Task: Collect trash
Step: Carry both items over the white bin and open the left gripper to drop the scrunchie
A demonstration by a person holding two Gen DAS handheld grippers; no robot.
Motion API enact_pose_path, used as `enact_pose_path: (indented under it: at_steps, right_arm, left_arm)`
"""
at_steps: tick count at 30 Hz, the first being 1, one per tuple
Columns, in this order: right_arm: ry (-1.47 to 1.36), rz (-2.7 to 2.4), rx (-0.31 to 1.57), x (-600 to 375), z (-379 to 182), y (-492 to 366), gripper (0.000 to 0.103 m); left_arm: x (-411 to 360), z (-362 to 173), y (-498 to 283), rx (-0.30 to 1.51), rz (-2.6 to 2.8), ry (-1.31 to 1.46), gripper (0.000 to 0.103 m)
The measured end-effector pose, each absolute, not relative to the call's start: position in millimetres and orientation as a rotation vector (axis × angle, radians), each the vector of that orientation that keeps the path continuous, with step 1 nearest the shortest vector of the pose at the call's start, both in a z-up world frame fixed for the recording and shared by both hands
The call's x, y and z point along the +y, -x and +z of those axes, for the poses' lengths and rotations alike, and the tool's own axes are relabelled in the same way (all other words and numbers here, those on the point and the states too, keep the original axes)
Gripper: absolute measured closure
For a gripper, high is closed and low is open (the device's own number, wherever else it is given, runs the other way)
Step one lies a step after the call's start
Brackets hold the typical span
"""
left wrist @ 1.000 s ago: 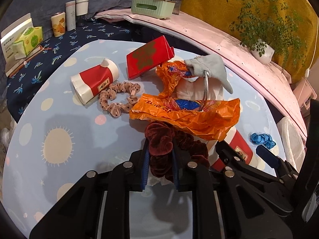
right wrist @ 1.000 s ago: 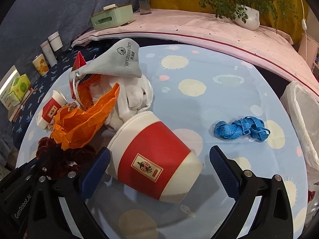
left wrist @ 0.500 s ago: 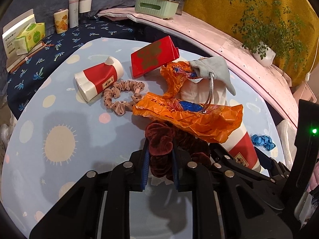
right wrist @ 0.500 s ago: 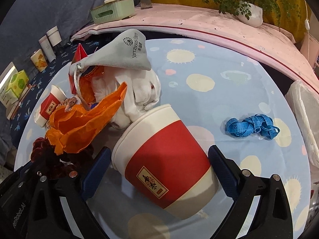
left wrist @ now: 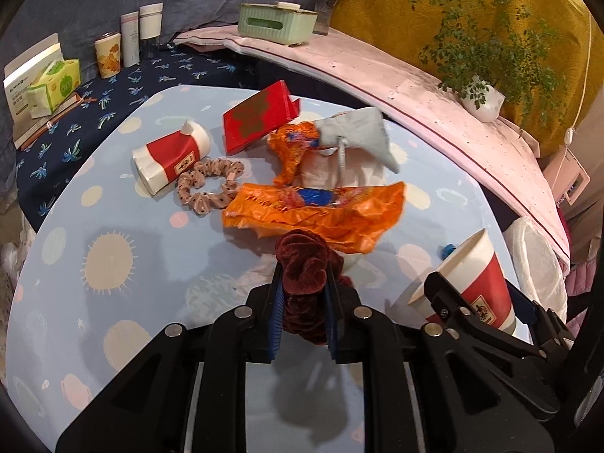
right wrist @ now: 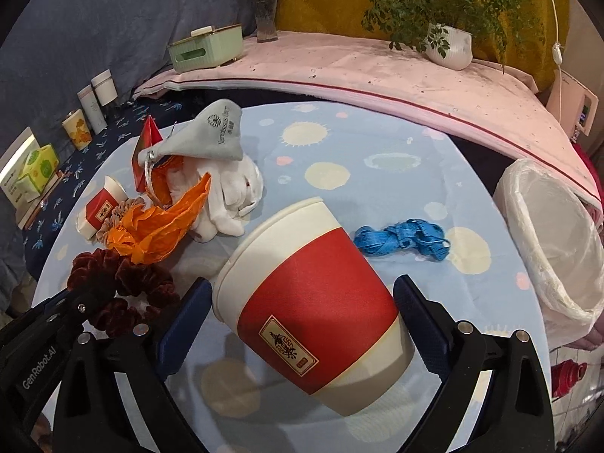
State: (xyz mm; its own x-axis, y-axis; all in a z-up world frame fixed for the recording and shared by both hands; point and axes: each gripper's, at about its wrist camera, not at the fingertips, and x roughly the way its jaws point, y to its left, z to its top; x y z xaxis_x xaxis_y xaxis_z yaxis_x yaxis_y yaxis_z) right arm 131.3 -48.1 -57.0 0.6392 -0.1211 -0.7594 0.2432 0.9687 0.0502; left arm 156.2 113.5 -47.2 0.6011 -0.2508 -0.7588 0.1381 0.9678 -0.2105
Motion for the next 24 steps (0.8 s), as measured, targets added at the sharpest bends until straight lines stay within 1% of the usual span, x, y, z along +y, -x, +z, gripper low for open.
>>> enact_pose_path:
  at_steps: [11, 24]
  right_arm:
    - [-0.214, -0.298, 0.749, -123.0, -17.8, -79.8, 0.01]
    - [-0.298, -0.471, 0.669, -246.6, 0.0, -25.2, 0.01]
  left_arm:
    - [45.2, -8.9, -129.0, 0.836, -0.33, 0.075, 0.086]
    - [-84.8, 23.2, -106.5, 0.797, -0.558, 0.016, 0.086]
